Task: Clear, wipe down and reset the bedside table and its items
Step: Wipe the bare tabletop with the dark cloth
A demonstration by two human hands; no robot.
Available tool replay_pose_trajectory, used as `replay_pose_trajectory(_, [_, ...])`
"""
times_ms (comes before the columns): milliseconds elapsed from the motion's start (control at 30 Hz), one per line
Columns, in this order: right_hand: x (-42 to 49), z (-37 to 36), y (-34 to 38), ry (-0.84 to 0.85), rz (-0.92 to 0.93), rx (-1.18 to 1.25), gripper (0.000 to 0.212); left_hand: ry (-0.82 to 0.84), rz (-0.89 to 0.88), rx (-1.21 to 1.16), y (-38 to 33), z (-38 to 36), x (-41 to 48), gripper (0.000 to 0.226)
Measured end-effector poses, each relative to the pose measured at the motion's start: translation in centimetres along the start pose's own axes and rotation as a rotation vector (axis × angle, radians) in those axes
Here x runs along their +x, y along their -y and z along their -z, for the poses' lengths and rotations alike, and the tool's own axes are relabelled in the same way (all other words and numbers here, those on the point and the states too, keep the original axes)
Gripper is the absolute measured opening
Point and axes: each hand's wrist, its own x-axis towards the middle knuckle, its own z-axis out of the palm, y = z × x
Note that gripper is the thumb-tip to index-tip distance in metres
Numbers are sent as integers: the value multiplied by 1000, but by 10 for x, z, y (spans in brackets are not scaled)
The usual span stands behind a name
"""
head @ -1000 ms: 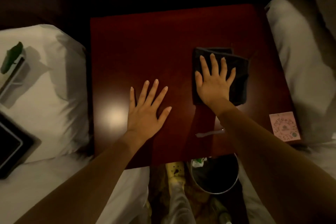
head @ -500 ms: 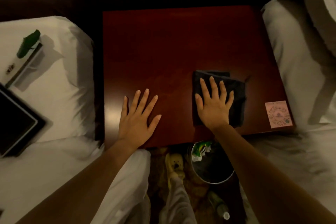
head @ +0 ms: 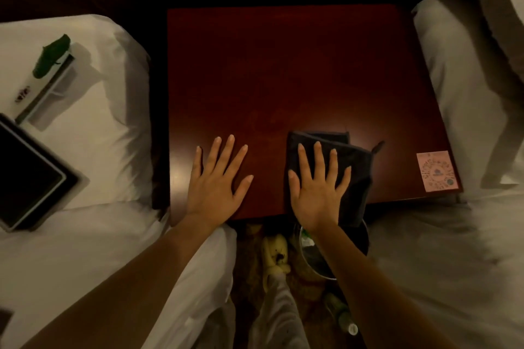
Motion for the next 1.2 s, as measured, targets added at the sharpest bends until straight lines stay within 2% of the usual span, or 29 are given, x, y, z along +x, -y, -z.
replay_pose_trajectory(367, [31, 0, 31, -36, 130, -64, 56, 18, -4, 5, 1, 3, 0, 60])
replay_pose_trajectory(1200, [225, 25, 107, -35, 338, -84, 55, 114, 28, -23, 0, 5, 0, 62])
